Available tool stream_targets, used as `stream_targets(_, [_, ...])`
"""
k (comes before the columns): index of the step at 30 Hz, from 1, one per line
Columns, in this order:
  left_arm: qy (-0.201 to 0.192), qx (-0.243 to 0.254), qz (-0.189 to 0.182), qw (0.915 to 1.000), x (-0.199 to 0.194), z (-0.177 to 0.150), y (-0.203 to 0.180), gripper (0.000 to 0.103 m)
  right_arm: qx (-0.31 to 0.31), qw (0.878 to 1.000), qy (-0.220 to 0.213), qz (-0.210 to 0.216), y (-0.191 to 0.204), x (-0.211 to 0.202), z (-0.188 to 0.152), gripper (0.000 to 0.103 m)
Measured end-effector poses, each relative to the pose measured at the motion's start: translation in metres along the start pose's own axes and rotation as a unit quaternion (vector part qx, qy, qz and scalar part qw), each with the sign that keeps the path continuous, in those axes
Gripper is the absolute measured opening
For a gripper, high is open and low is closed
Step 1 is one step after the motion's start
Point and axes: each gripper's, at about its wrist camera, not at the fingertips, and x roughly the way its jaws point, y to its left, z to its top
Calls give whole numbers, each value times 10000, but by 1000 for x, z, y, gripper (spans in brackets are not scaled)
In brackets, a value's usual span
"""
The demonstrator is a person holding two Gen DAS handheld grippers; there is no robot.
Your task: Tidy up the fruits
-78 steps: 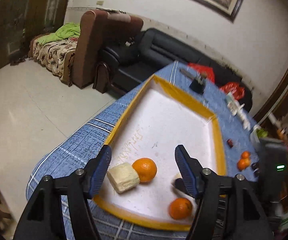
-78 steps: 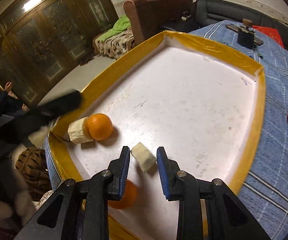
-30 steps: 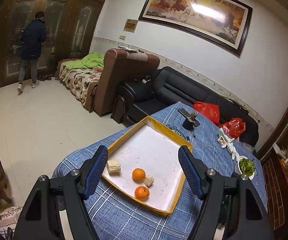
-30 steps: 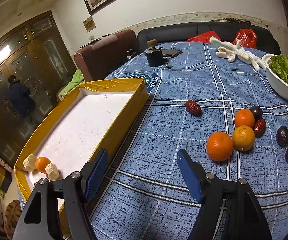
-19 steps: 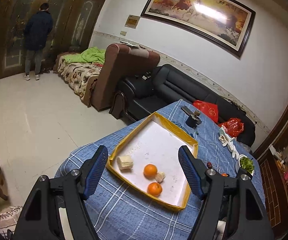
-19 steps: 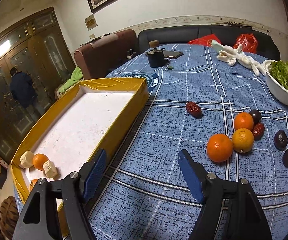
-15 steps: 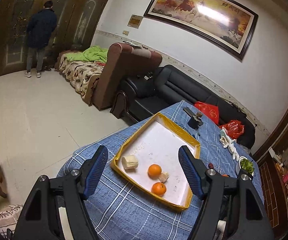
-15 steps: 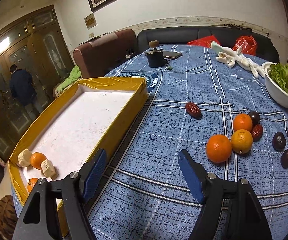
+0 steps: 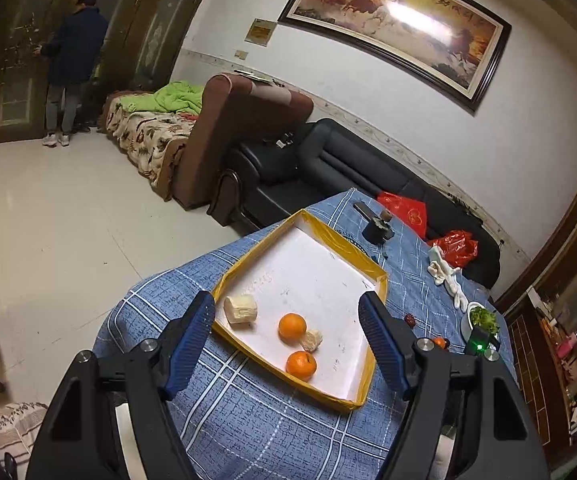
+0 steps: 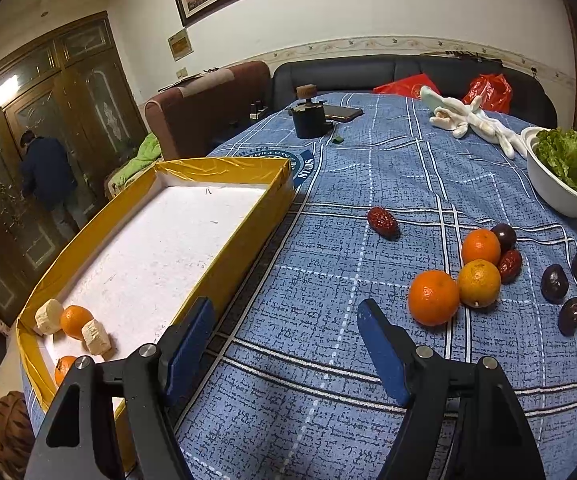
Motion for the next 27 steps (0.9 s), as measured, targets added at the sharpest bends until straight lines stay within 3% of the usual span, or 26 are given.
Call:
stream_targets(6, [-121, 103, 148, 9998, -11, -3, -14, 74, -53, 10000, 33, 67, 2, 0, -1, 80])
stream_targets(10, [-183, 344, 55, 9992, -14, -3, -25, 74, -101, 9999, -13, 14, 5, -3, -1, 80])
stream_targets(15, [-43, 451, -544, 9975, 12, -1, -29, 76, -109, 9992, -390, -30, 8, -24, 5, 79])
stream_targets(18, [183, 479, -819, 9953, 37, -1, -22, 76, 37, 9975, -645, -304, -2, -58, 8, 79])
stream_targets(21, [333, 443, -1056, 9929, 63, 4, -10, 76, 203, 9928, -766, -897, -24, -101, 5, 79])
stream_targets(27, [840, 402, -1701, 9810, 124, 24, -8, 77, 756, 9619, -628, -2552, -72, -174, -26, 79])
